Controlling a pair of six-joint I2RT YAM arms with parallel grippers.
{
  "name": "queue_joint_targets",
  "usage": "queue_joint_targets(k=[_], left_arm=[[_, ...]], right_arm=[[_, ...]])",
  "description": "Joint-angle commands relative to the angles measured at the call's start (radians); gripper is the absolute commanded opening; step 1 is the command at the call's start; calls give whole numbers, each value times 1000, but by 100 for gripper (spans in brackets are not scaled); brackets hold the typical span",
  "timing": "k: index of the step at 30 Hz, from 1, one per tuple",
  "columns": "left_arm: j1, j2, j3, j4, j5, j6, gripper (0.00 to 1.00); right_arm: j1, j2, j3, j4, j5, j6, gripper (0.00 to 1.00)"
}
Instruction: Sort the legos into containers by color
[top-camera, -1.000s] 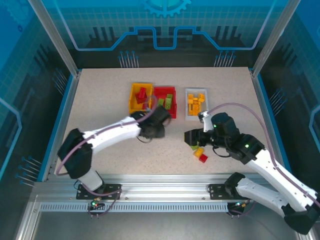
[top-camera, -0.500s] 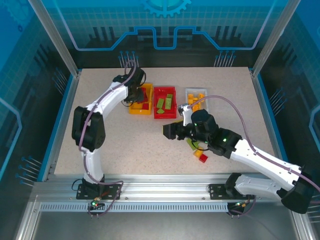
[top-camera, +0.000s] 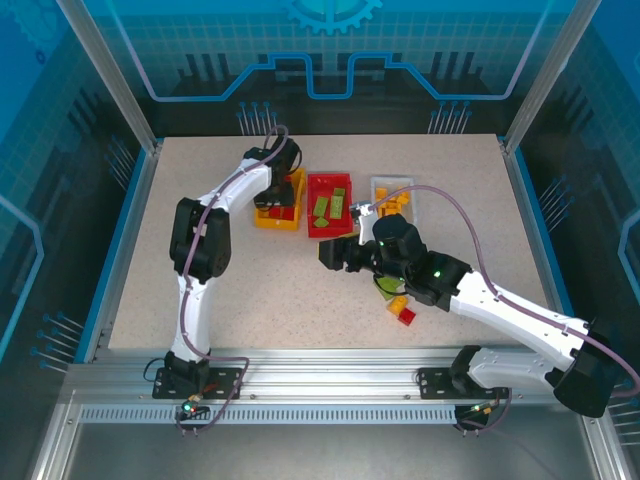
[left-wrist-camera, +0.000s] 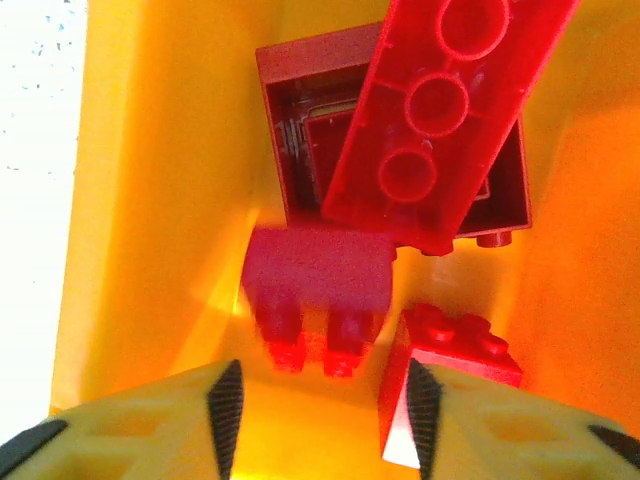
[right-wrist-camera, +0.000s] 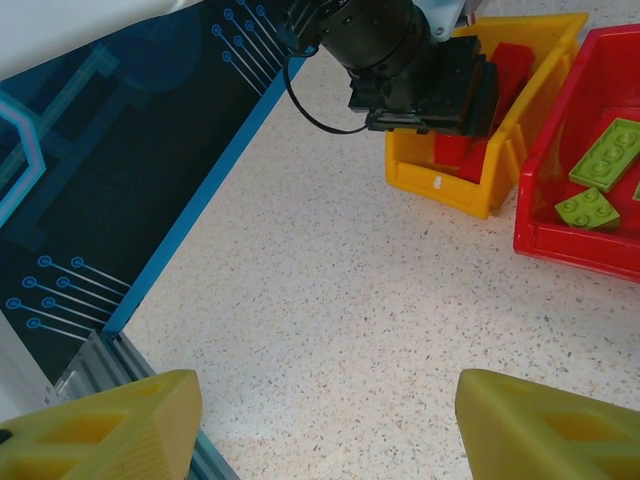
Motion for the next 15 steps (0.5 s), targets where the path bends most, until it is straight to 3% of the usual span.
queue_joint_targets(k=[1, 9, 15], left_arm=[[-21, -71, 27, -34, 8, 7, 54], [-60, -249, 5, -26, 102, -55, 54], [-91, -465, -136, 42, 165, -134, 53]], right_arm=[[10, -36, 15, -38, 50, 7, 69], [-12, -126, 8, -220, 206, 31, 69], [-52, -154, 38, -444, 325, 68, 69]])
